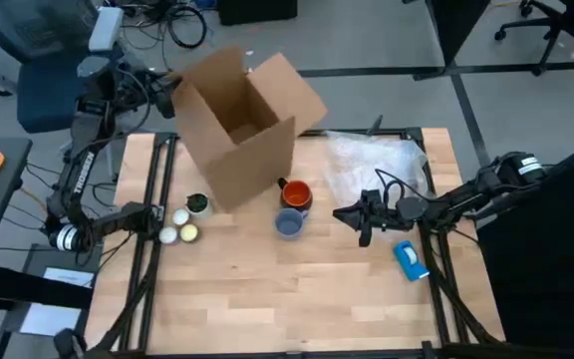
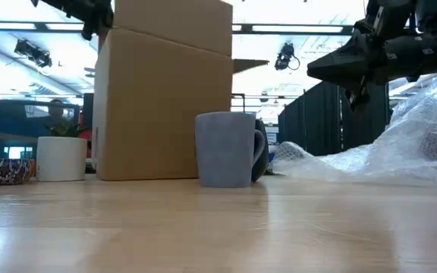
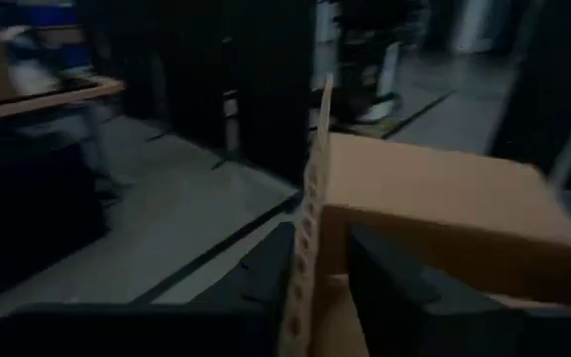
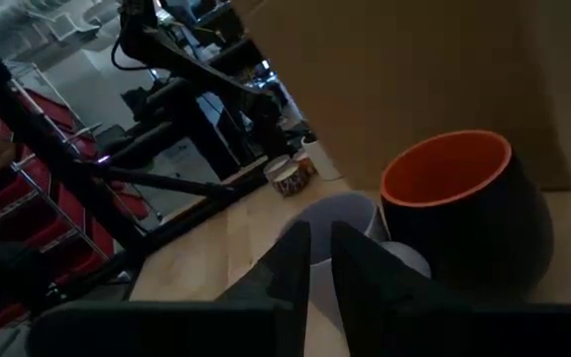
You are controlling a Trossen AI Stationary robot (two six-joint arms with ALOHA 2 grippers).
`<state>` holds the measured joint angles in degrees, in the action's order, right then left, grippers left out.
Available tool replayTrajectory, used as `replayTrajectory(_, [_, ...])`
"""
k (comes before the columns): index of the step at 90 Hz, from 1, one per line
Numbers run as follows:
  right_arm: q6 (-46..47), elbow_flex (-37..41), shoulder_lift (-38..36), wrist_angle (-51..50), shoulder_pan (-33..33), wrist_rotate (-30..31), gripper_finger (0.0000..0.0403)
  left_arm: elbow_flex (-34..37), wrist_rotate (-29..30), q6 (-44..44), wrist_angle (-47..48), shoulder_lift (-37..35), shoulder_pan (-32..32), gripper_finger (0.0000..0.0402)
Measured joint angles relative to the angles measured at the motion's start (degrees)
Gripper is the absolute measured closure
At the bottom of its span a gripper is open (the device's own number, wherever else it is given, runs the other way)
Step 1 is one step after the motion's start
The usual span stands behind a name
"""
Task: Wrap mug
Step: Prepare the box
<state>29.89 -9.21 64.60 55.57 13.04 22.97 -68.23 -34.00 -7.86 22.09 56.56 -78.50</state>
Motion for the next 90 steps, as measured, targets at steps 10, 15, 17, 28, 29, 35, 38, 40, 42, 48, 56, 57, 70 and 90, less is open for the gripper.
replayTrajectory(10, [0.0,0.0,0.0,0.0,0.0,0.0,0.0383,0.0,1.0,-1.0,1.1,-0.6,0.0,0.0296])
replayTrajectory(15, [0.0,0.0,0.0,0.0,0.0,0.0,0.0383,0.0,1.0,-1.0,1.0,-1.1,0.0,0.0291])
replayTrajectory(17, [0.0,0.0,0.0,0.0,0.0,0.0,0.0383,0.0,1.0,-1.0,0.9,-1.4,0.0,0.0290])
replayTrajectory(28, [0.0,0.0,0.0,0.0,0.0,0.0,0.0383,-1.3,1.0,-2.6,0.4,-2.9,0.0,0.0289])
replayTrajectory(29, [0.0,0.0,0.0,0.0,0.0,0.0,0.0383,-1.5,1.0,-2.7,0.5,-3.0,0.0,0.0289])
replayTrajectory(35, [0.0,0.0,0.0,0.0,0.0,0.0,0.0383,-2.6,1.0,-2.7,1.4,-3.4,0.0,0.0290])
replayTrajectory(38, [0.0,0.0,0.0,0.0,0.0,0.0,0.0383,-3.1,1.0,-2.7,2.2,-3.4,0.0,0.0290])
replayTrajectory(40, [0.0,0.0,0.0,0.0,0.0,0.1,0.0383,-3.5,1.0,-2.7,3.1,-3.4,0.0,0.0290])
replayTrajectory(42, [0.0,0.0,0.0,0.0,0.0,0.1,0.0383,-3.8,1.0,-2.7,4.2,-3.4,0.0,0.0290])
replayTrajectory(48, [0.0,0.0,0.0,0.0,0.0,0.1,0.0383,-4.7,1.0,-2.7,7.7,-3.0,0.0,0.0290])
replayTrajectory(56, [0.0,0.0,0.0,0.0,0.0,0.1,0.0383,-4.9,1.4,-2.5,9.6,-2.5,0.0,0.0291])
replayTrajectory(57, [0.0,0.0,0.0,0.0,0.0,0.1,0.0383,-4.9,1.5,-2.5,9.6,-2.5,0.0,0.0291])
replayTrajectory(70, [0.0,0.0,0.0,0.0,0.0,0.1,0.0383,-6.4,3.0,0.3,9.8,-2.5,0.0,0.0291])
replayTrajectory(90, [0.0,0.0,0.0,0.0,0.0,0.1,0.0383,-10.2,3.0,1.1,14.1,-3.3,0.8,0.0291])
